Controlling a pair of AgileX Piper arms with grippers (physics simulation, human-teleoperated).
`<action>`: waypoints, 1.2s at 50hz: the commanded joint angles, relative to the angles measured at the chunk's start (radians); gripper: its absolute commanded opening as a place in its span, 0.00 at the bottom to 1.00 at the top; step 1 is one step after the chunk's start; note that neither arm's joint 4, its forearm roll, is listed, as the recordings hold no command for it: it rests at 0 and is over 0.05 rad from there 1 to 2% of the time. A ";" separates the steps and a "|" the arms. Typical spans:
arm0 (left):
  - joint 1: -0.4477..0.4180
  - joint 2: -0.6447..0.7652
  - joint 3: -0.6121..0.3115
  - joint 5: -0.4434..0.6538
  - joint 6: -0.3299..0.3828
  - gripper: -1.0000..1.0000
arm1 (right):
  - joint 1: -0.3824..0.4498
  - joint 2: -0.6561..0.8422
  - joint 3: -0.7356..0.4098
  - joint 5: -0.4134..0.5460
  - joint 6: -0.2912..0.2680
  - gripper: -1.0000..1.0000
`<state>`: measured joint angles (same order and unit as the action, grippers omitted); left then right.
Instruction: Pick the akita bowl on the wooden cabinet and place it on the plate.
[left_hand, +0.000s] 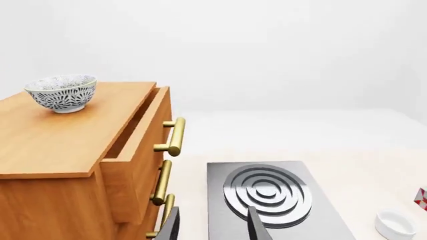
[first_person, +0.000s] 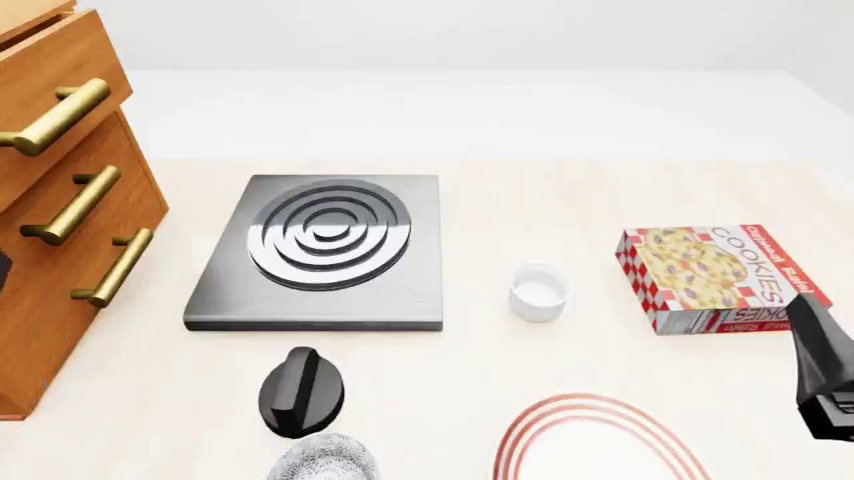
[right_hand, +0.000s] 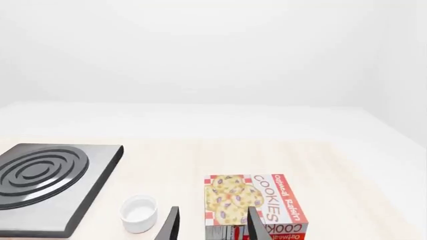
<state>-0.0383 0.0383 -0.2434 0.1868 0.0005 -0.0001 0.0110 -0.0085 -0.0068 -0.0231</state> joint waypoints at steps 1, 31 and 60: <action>-0.012 0.017 -0.149 0.089 0.011 1.00 | 0.000 -0.004 0.004 -0.001 -0.001 1.00; 0.098 0.463 -0.634 0.249 -0.292 1.00 | 0.000 -0.005 0.004 0.001 -0.001 1.00; 0.298 0.569 -0.827 0.234 -0.387 1.00 | 0.000 -0.005 0.004 0.001 -0.001 1.00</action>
<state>0.1853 0.5657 -1.0077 0.4335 -0.3600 -0.0004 0.0056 -0.0047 -0.0058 -0.0236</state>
